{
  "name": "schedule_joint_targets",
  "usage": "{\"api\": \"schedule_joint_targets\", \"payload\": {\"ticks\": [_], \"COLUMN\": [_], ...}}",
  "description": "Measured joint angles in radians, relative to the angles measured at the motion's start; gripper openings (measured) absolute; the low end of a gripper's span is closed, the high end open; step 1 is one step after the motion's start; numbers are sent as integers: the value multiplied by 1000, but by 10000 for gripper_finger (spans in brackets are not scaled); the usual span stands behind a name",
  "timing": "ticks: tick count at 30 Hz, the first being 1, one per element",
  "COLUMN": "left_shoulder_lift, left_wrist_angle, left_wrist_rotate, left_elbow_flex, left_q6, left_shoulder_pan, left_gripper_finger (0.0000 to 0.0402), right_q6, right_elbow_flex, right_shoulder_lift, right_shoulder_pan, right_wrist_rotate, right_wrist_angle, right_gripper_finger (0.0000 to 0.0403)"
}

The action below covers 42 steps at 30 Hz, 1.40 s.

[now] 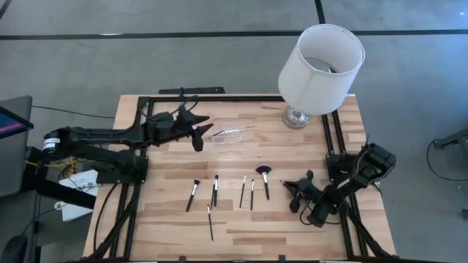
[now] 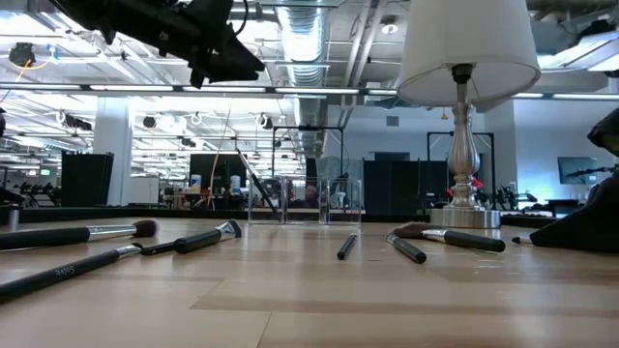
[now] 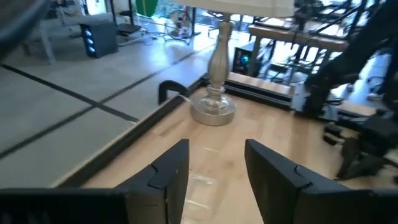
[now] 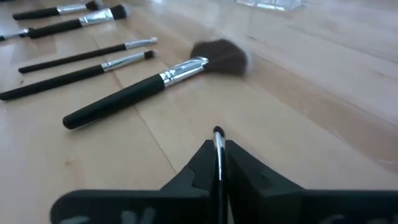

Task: Sort items
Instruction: Put the right black eyeshadow brush into the transparent organizer

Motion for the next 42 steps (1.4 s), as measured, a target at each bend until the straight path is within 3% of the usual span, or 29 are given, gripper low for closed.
{"api": "schedule_joint_targets", "payload": {"ticks": [4,8,12,17,23,28,32,42], "left_shoulder_lift": [27,141,311,532,654,654,632,543], "left_wrist_angle": [4,53,205,444,677,785,862,899], "left_wrist_rotate": [88,105,118,208,191,190,190,190], "left_elbow_flex": [0,0,0,0,0,0,0,0], "left_q6": [-61,-133,-146,-155,-187,-192,-124,31], "left_shoulder_pan": [-31,-85,-151,-217,-238,-238,-238,-238], "left_gripper_finger": [154,151,142,131,123,122,122,122], "right_q6": [-45,-241,-453,-709,-1058,-1298,-1322,-1152], "right_elbow_flex": [-1,0,34,101,166,189,193,219], "right_shoulder_lift": [-89,-230,-342,-417,-440,-440,-441,-361], "right_shoulder_pan": [-41,-116,-244,-382,-518,-607,-684,-842], "right_wrist_rotate": [-76,-174,-274,-286,-341,-536,-676,-997], "right_wrist_angle": [-41,-47,-43,-1,334,611,700,873], "right_gripper_finger": [7,5,9,10,12,10,11,10]}}
